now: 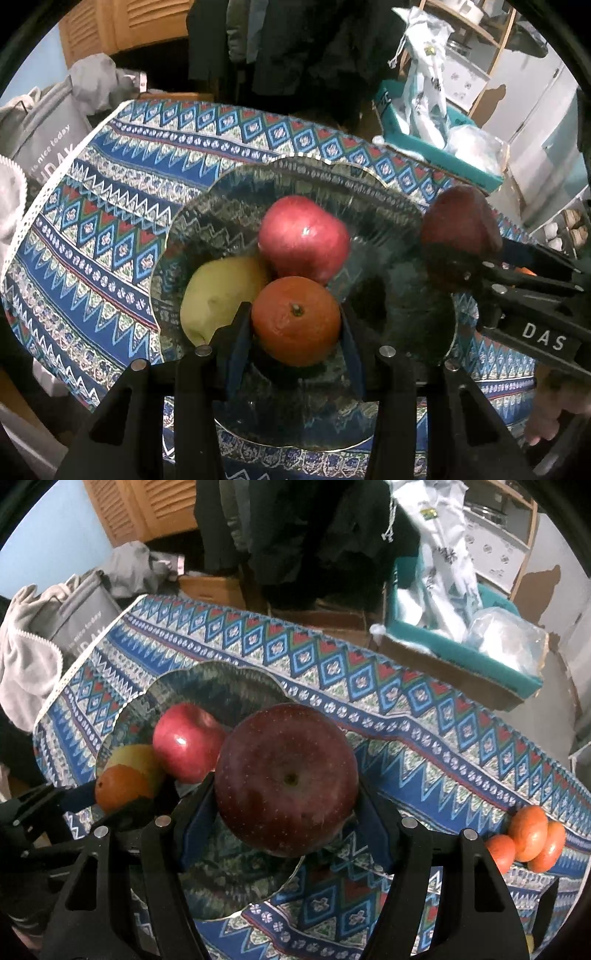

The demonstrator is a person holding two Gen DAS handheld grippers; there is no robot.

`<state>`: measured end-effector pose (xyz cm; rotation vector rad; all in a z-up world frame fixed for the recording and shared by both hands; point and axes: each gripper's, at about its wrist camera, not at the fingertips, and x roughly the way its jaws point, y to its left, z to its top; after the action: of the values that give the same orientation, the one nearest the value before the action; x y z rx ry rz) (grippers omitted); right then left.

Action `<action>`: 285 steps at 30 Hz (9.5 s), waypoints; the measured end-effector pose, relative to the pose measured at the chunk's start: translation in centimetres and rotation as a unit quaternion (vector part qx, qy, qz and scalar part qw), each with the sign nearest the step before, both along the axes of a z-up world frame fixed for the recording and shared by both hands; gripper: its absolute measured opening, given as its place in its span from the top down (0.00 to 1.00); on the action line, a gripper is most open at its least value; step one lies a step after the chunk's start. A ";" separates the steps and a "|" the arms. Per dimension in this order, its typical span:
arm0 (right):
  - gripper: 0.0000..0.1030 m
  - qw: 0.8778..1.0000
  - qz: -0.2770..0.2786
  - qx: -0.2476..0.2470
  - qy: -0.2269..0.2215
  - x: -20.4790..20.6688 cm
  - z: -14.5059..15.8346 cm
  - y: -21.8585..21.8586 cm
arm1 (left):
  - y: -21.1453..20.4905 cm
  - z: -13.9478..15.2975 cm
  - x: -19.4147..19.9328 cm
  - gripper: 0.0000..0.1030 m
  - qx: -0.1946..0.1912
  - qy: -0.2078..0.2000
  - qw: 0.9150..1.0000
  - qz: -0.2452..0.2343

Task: Organize fruits
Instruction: 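Carry the orange with the left gripper while the right gripper carries the apple toward the glass bowl, then open the left gripper over the bowl while the right gripper releases the apple into it, then move both grippers back from the bowl toward the remaining oranges, then grasp an orange with the left gripper while the right gripper grasps a large orange, then lift the orange with the left gripper while the right gripper lifts its orange, then carry both held oranges toward the glass bowl with both grippers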

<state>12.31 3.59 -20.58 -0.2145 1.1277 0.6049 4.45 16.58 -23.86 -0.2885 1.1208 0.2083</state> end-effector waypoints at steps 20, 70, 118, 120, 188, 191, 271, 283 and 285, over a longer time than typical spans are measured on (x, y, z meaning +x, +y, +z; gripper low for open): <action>0.30 0.999 0.024 -0.008 0.045 0.2 -2.6 0.7 | -0.9 -1.5 0.2 0.45 -0.010 0.024 1.000 -0.010; 0.29 0.976 -0.125 0.048 -0.170 -3.7 13.0 -13.8 | -10.2 10.9 -0.6 0.33 0.044 -0.121 0.989 -0.078; 0.24 0.947 -0.275 0.021 -0.166 -7.3 11.8 -33.0 | -25.1 11.3 1.4 0.26 0.061 -0.122 0.967 -0.215; 0.24 0.948 -0.275 0.019 -0.159 -7.0 11.4 -33.0 | -25.3 10.7 1.8 0.25 0.061 -0.117 0.967 -0.217; 0.24 0.969 -0.235 -0.058 0.045 6.5 -7.3 -30.1 | -26.2 -3.0 12.2 0.56 -0.043 0.001 0.969 -0.245; 0.24 0.968 -0.243 -0.047 0.048 7.2 -7.5 -30.2 | -25.6 -2.7 12.4 0.56 -0.044 -0.001 0.969 -0.242; 0.35 0.954 -0.229 0.042 -0.189 -6.5 16.7 -27.8 | -20.0 16.1 0.6 0.56 -0.012 -0.190 0.958 -0.212; 0.35 0.958 -0.208 0.045 -0.191 -6.0 17.2 -25.3 | -18.5 16.7 0.1 0.56 -0.010 -0.197 0.960 -0.199; 0.35 0.959 -0.203 0.047 -0.190 -5.8 17.2 -24.6 | -18.1 16.7 0.1 0.56 -0.010 -0.197 0.961 -0.194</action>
<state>6.50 -21.04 -3.39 -0.0109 0.7364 0.2343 4.56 -1.52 -7.21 -0.1149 0.7642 -0.2047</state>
